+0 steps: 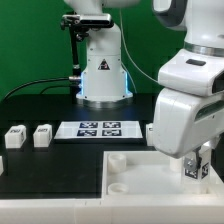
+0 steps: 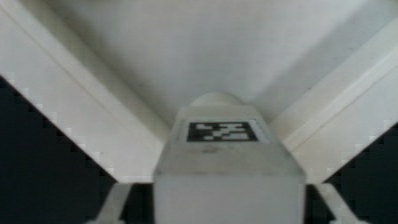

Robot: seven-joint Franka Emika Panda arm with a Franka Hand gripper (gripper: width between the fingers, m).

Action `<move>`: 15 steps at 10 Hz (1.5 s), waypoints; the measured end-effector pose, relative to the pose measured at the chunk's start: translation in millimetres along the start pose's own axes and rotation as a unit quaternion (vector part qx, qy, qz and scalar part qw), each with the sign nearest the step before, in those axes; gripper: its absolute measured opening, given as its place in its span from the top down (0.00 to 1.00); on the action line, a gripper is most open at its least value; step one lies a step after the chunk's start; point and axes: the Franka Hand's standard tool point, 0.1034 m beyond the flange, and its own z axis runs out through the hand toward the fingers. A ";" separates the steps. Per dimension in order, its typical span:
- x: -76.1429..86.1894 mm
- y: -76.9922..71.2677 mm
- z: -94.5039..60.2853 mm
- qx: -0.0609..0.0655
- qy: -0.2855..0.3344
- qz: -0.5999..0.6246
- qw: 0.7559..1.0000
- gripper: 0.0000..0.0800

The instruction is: Assemble one leg

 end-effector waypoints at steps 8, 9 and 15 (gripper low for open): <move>0.2 2.1 0.5 0.016 0.013 0.489 0.872 0.63; -0.2 1.7 0.3 0.018 0.012 0.530 0.848 0.63; -16.6 11.9 -0.3 -0.003 -0.009 0.702 0.713 0.62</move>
Offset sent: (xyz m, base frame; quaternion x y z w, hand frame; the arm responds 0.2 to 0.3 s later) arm -0.0091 -0.0042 -0.0073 -0.0454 0.0084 0.2660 0.9629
